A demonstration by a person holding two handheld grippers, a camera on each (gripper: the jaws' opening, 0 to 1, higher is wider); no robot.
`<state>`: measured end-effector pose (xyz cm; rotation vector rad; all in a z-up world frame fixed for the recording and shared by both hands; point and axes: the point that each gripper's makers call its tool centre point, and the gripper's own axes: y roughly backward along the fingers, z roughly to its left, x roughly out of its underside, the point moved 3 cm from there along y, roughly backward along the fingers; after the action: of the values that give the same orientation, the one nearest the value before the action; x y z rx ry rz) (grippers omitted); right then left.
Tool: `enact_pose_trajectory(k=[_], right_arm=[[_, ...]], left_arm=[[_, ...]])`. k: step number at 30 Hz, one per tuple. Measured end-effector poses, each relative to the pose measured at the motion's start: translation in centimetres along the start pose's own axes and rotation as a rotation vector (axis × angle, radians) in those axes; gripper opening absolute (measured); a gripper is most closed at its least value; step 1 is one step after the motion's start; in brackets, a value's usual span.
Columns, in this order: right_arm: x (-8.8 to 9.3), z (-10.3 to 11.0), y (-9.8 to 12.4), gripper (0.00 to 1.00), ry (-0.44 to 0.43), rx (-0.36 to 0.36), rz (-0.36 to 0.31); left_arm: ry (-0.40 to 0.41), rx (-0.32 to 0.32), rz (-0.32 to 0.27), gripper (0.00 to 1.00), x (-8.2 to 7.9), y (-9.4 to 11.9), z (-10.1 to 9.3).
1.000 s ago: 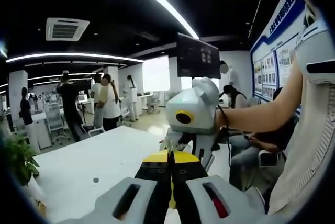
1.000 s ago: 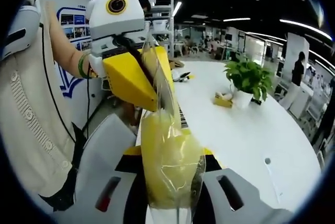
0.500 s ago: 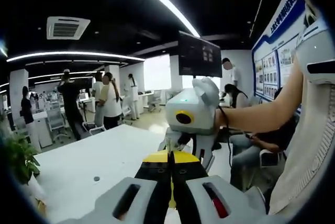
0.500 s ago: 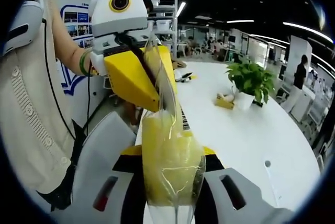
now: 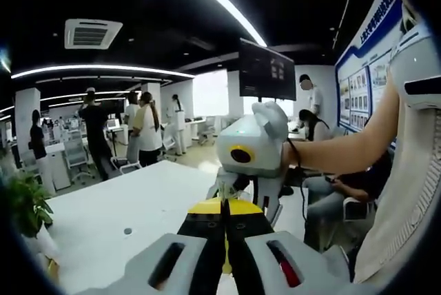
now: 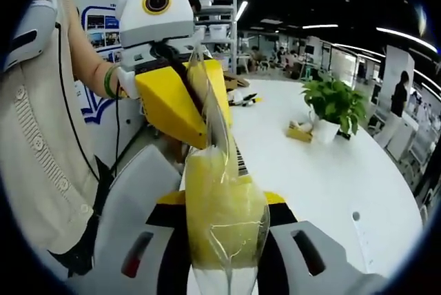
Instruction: Compare the silicone blocks by pressing each to a similar depth, holding the contact briefly, and releasing to observe deformation and rebound differences across the visible hardness samples.
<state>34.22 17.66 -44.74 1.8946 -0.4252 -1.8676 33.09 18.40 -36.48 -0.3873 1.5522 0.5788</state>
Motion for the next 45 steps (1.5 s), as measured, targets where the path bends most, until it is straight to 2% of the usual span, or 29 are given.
enact_pose_trajectory(k=[9,16,20,24,28,31,35,38,40,42,45], right_arm=[[0.8,-0.3,-0.6,0.29,-0.020,-0.011,0.011],[1.5,-0.4,-0.2,0.32,-0.056,-0.002,-0.015],[1.9,-0.7,0.2,0.35,-0.076,0.010,-0.029],[2.5,-1.0,0.6,0.44,-0.091,0.034,-0.044],[3.7,-1.2,0.9,0.59,-0.136,0.059,-0.043],[4.6,-1.3,1.4,0.63,-0.149,0.085,-0.045],[5.4,-1.6,2.2,0.70,-0.185,0.134,-0.075],[5.7,-1.9,3.0,0.75,-0.216,0.189,-0.128],[6.3,-2.1,3.8,0.78,-0.237,0.234,-0.150],[7.0,-2.5,4.8,0.81,-0.253,0.317,-0.179],[7.8,-2.5,6.0,0.82,-0.262,0.393,-0.217]], left_arm=[[0.052,-0.002,0.005,0.00,1.0,-0.2,0.5],[0.150,0.011,-0.004,0.00,2.4,-1.0,0.6],[0.164,0.007,0.004,0.00,2.9,-1.5,0.8],[0.198,0.005,0.004,0.00,3.3,-1.9,1.1],[0.224,-0.005,0.006,0.00,3.8,-2.4,1.6],[0.248,-0.005,0.011,0.00,4.2,-2.8,1.8],[0.277,-0.007,0.020,0.00,5.0,-3.4,2.1],[0.295,-0.009,0.028,0.00,5.6,-3.7,2.4],[0.305,-0.009,0.038,0.00,6.2,-4.0,2.5],[0.318,-0.014,0.048,0.00,6.8,-4.4,2.7],[0.327,-0.016,0.071,0.00,8.1,-5.0,2.9]])
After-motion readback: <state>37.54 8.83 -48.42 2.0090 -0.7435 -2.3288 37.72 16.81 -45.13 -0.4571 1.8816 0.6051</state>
